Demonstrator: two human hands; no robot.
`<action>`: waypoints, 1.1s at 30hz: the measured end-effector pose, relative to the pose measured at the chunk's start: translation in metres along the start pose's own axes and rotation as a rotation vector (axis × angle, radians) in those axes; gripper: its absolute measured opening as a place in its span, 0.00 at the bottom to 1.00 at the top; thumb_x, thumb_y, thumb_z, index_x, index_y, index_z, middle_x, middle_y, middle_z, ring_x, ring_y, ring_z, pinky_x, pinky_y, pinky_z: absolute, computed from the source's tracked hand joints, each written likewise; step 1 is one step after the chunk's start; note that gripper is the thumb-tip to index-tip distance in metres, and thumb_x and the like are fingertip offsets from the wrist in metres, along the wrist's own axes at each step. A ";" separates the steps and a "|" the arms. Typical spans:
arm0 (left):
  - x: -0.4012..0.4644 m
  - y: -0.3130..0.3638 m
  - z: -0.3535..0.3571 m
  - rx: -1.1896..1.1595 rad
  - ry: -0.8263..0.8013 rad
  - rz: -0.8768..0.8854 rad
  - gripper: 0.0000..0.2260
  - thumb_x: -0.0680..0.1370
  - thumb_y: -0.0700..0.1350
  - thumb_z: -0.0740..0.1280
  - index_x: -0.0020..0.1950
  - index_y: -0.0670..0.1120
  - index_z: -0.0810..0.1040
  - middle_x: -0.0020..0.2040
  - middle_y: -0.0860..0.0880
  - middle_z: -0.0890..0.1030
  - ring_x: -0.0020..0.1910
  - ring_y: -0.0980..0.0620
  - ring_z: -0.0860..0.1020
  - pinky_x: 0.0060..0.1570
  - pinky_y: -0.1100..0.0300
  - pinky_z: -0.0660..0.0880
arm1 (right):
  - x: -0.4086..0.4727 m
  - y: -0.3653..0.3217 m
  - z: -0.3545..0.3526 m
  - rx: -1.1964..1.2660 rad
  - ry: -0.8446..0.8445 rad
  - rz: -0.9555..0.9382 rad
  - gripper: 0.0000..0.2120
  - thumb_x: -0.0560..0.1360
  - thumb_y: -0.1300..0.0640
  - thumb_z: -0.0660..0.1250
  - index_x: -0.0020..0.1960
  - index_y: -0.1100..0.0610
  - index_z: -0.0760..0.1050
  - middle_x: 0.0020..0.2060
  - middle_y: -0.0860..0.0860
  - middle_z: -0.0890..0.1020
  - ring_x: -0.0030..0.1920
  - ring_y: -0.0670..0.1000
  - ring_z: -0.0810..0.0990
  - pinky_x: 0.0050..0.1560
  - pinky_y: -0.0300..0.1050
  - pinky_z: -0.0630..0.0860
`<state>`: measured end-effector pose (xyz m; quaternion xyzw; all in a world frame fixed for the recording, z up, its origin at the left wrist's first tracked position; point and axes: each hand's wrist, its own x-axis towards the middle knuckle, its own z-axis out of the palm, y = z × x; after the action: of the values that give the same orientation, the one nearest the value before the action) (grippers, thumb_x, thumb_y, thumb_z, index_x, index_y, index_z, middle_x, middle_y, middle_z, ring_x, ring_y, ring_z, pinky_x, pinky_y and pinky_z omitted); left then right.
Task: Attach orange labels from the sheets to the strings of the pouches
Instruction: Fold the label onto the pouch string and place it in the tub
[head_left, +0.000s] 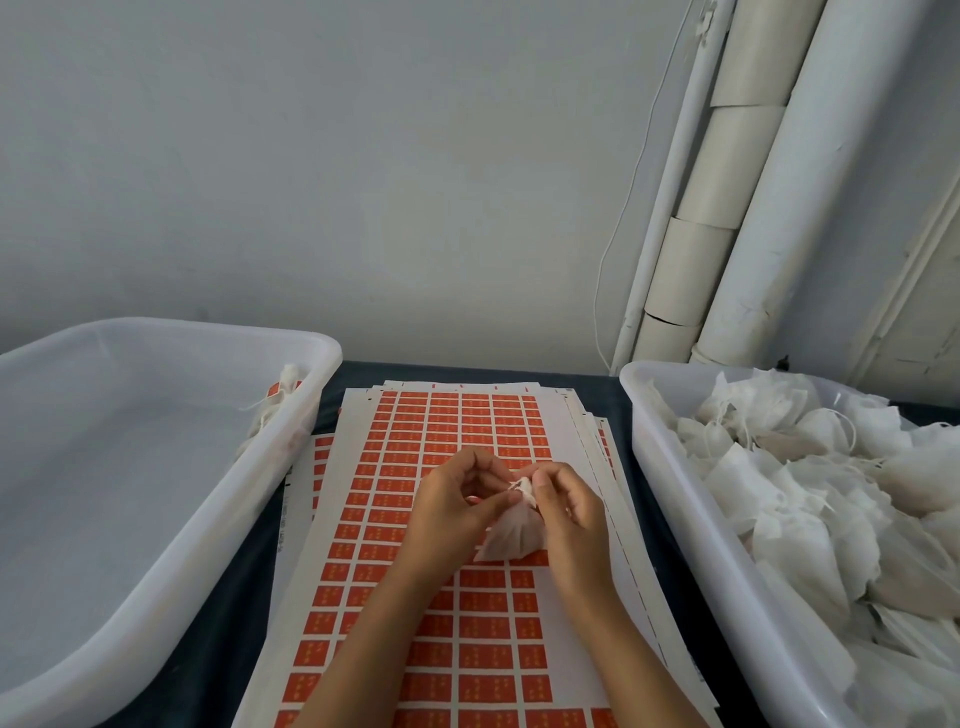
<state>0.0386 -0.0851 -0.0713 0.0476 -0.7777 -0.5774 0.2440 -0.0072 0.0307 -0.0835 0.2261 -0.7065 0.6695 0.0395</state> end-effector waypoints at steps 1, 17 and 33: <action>0.000 -0.001 0.000 0.015 0.013 0.002 0.09 0.72 0.34 0.71 0.45 0.47 0.78 0.40 0.50 0.81 0.39 0.57 0.80 0.40 0.65 0.79 | 0.000 0.000 0.000 -0.012 -0.005 -0.010 0.08 0.79 0.56 0.59 0.44 0.49 0.76 0.41 0.42 0.81 0.46 0.39 0.79 0.42 0.29 0.75; 0.003 -0.009 0.000 0.025 0.097 -0.017 0.11 0.74 0.30 0.67 0.43 0.46 0.78 0.39 0.49 0.81 0.38 0.57 0.79 0.37 0.68 0.77 | 0.002 0.002 -0.002 -0.174 -0.122 -0.100 0.10 0.74 0.60 0.68 0.51 0.46 0.76 0.49 0.39 0.79 0.51 0.34 0.75 0.46 0.25 0.73; 0.005 -0.009 -0.005 -0.104 -0.088 -0.123 0.14 0.76 0.32 0.64 0.47 0.50 0.80 0.39 0.53 0.81 0.41 0.55 0.80 0.38 0.66 0.78 | 0.008 0.002 -0.016 -0.152 -0.182 -0.046 0.06 0.74 0.61 0.67 0.42 0.51 0.74 0.37 0.43 0.81 0.39 0.44 0.81 0.39 0.33 0.78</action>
<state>0.0346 -0.0941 -0.0774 0.0571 -0.7524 -0.6323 0.1758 -0.0188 0.0437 -0.0813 0.2983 -0.7506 0.5895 0.0075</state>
